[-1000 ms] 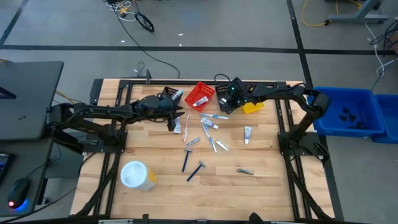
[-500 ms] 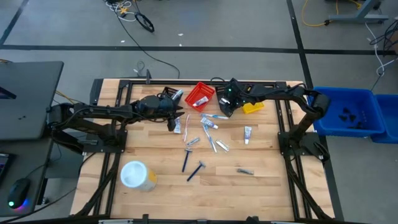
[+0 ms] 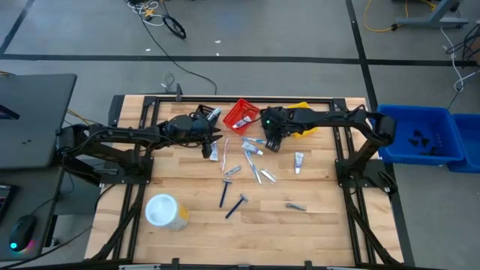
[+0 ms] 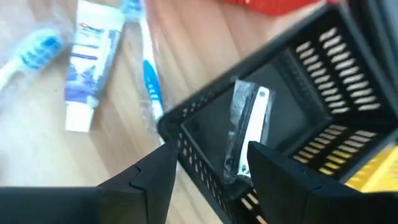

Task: Pick & Place Travel size toiletries
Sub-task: Put the right razor into the yellow bin

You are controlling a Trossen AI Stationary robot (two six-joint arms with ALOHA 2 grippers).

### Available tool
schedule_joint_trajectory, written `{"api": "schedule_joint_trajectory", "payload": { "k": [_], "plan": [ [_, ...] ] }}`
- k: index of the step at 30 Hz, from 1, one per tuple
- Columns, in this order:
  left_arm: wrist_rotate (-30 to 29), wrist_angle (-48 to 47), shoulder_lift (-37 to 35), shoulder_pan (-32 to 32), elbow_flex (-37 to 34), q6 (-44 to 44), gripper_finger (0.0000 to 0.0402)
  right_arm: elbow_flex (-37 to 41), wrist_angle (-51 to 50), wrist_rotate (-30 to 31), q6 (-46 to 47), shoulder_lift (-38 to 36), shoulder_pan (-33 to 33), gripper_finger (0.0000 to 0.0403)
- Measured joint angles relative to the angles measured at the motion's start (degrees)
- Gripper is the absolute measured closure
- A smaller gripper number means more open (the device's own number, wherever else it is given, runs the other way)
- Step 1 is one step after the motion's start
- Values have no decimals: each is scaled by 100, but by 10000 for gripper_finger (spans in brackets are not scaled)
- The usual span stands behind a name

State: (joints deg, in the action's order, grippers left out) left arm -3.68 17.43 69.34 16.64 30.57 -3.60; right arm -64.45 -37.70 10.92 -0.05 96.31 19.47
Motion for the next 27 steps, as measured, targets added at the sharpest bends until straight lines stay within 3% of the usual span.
{"api": "schedule_joint_trajectory", "payload": {
  "k": [5,14,19,27],
  "plan": [
    [24,-7,0,-7,0,-56,271,-368,-292,69,-101,-2,-445,189],
    [-89,-148,-132,-300,0,-145,271,-494,161,-1219,-356,-7,-1399,200],
    [-500,-503,-419,-518,4,-396,271,-494,829,-1359,-435,-7,-2019,210],
    [-630,-1023,-695,-749,2,-804,271,-494,1699,-1512,-665,29,-2716,167]
  ]
}}
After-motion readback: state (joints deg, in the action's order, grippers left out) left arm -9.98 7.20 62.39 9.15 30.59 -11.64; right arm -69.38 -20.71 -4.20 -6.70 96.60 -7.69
